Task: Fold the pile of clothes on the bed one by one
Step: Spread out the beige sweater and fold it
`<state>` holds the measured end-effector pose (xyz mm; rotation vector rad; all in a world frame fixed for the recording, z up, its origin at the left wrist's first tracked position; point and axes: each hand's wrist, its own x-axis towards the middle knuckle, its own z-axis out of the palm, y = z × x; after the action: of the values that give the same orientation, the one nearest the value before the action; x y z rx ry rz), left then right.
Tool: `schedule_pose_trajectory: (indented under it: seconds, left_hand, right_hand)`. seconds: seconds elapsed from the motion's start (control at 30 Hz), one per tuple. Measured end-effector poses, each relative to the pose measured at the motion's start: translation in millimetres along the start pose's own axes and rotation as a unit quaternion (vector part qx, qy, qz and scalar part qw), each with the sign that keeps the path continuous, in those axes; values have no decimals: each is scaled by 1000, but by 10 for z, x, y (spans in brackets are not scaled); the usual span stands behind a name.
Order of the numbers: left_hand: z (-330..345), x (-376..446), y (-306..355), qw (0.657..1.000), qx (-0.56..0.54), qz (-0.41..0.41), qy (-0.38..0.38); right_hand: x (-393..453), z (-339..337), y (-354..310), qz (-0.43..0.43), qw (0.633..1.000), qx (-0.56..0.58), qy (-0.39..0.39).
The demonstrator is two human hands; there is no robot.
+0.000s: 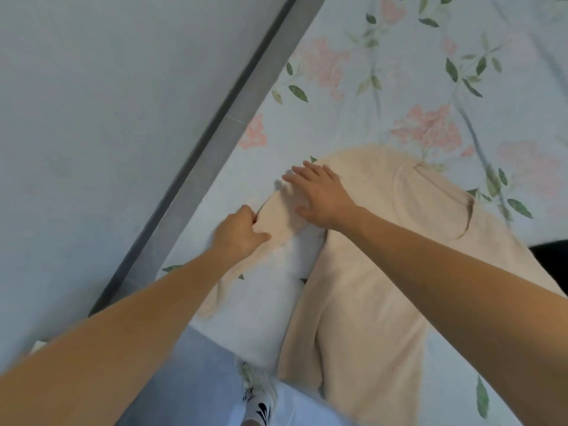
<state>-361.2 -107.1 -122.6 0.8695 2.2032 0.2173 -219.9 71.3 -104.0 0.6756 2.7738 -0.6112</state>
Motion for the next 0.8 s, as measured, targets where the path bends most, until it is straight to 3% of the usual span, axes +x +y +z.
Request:
schedule_pose_trajectory:
  seconds: [0.07,0.27,0.4,0.53,0.6,0.7,0.77,0.8]
  left_hand:
    - [-38,59,-56,998,-49,28,-25]
    - [-354,76,-220,965,-247,80,39]
    - [-645,114,-359,961,-264,68,-43]
    - [-936,164,-576,976,-167,28,-137]
    - [-1046,174,-724,980,-171,8,-101]
    - [-1194,165,-922,960,-275,-15,-57]
    - [-1263,175,-1001,960,-278,-14,-35]
    - [-1279,189,-1030,964,-265,-9,-16]
  right_hand:
    - [132,-7,-55,-19,999,-29,-30]
    - [482,-108,-291,-4,995,35,-94]
    - [664,-200,-335,25,993,58,-102]
    - [889,-217,-345,57,997,27,-36]
    - [976,-145,-379,78,997,-17,10]
    - [975,21,-571,100,985,-54,127]
    - [944,108,-798,83,980,28,178]
    - [930,133,-952,72,977,117,164]
